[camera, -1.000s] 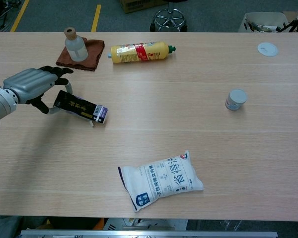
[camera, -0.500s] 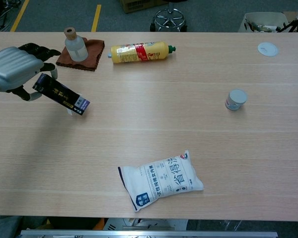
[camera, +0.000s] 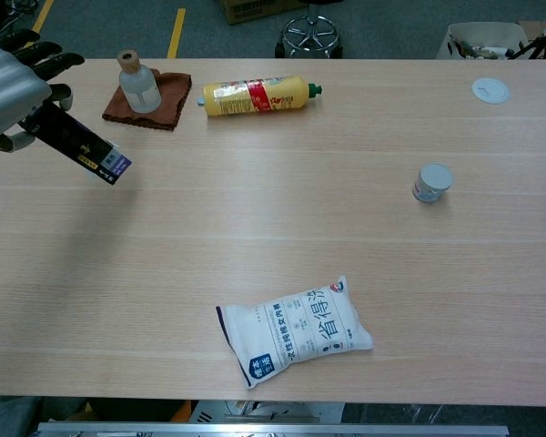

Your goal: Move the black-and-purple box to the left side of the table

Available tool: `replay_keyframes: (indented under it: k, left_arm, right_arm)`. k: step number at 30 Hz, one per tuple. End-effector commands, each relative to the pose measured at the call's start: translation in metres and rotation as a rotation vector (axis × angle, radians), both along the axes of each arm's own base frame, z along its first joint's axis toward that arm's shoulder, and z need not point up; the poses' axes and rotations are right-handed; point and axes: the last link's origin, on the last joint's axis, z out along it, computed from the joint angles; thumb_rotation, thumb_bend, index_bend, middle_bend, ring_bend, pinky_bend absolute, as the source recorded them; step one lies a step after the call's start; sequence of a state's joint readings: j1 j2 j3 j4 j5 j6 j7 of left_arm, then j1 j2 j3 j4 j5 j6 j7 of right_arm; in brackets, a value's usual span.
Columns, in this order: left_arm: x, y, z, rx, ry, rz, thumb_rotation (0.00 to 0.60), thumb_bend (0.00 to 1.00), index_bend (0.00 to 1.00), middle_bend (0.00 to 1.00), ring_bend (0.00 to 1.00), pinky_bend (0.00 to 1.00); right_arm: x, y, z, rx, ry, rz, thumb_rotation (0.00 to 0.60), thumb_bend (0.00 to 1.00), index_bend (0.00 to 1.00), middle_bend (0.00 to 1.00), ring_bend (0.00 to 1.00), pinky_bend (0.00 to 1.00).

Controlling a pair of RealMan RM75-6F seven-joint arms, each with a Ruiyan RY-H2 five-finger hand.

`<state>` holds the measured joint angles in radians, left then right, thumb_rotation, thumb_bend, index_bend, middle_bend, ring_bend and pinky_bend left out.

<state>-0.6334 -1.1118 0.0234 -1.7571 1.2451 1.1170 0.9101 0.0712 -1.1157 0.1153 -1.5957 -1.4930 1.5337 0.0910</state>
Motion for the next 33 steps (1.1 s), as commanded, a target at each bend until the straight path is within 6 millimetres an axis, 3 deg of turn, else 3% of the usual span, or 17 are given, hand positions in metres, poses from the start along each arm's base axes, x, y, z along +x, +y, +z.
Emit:
replay_keyframes:
  k: [1,5,15,33]
  left_arm:
    - [-0.002,-0.002,-0.001,0.008,0.029,-0.026,0.600,0.31,0.44,0.00,0.00,0.05]
    - [-0.004,-0.001,-0.002,0.008,0.035,-0.025,0.600,0.33,0.44,0.00,0.00,0.05]
    - [-0.010,0.001,-0.003,0.009,0.047,-0.005,0.600,0.50,0.43,0.00,0.00,0.05]
    - [-0.016,0.007,0.006,0.049,0.034,0.011,0.600,0.51,0.42,0.00,0.00,0.05]
  right_arm:
    - [0.000,0.000,0.000,0.000,0.000,0.001,0.600,0.23,0.31,0.22,0.15,0.22]
    - [0.000,0.000,0.001,-0.002,0.001,0.000,0.600,0.23,0.31,0.22,0.15,0.22]
    - [-0.002,0.001,0.001,-0.003,-0.002,-0.005,0.600,0.23,0.31,0.22,0.15,0.22]
    - [-0.003,0.001,0.000,-0.001,-0.003,-0.011,0.600,0.23,0.31,0.22,0.15,0.22]
